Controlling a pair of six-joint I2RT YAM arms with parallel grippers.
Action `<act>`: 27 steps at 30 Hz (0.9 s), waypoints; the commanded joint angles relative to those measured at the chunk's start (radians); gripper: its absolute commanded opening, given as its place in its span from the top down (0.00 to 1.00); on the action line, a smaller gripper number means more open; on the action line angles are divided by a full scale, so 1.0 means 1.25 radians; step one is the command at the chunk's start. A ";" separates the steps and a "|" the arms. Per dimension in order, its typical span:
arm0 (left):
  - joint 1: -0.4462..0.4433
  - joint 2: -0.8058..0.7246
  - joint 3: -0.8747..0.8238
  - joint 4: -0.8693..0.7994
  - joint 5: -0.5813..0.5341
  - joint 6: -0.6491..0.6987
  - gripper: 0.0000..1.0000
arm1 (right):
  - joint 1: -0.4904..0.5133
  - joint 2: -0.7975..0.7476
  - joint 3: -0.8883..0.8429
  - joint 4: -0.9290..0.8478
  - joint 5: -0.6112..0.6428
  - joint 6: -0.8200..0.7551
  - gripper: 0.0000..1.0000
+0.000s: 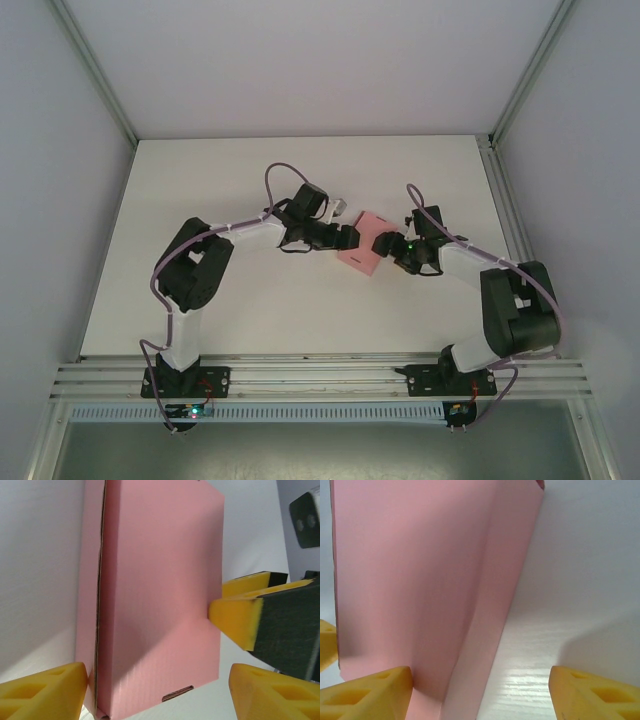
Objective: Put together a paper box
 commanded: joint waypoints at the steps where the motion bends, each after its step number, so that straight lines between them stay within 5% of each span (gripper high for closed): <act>1: 0.008 0.019 0.026 -0.024 0.002 0.018 0.25 | -0.003 0.021 -0.001 0.042 -0.015 0.017 0.34; 7: 0.007 0.023 0.034 -0.026 0.007 0.020 0.25 | -0.004 0.092 0.001 0.089 -0.060 0.029 0.43; 16: 0.013 0.003 0.032 -0.044 -0.029 0.012 0.24 | -0.042 0.118 -0.097 0.171 -0.116 0.042 0.85; 22: 0.026 -0.023 0.025 -0.021 -0.033 -0.006 0.18 | -0.087 0.136 -0.157 0.272 -0.184 0.040 0.99; 27: 0.030 0.020 0.072 -0.012 0.010 -0.027 0.14 | -0.107 0.173 -0.188 0.350 -0.245 0.053 1.00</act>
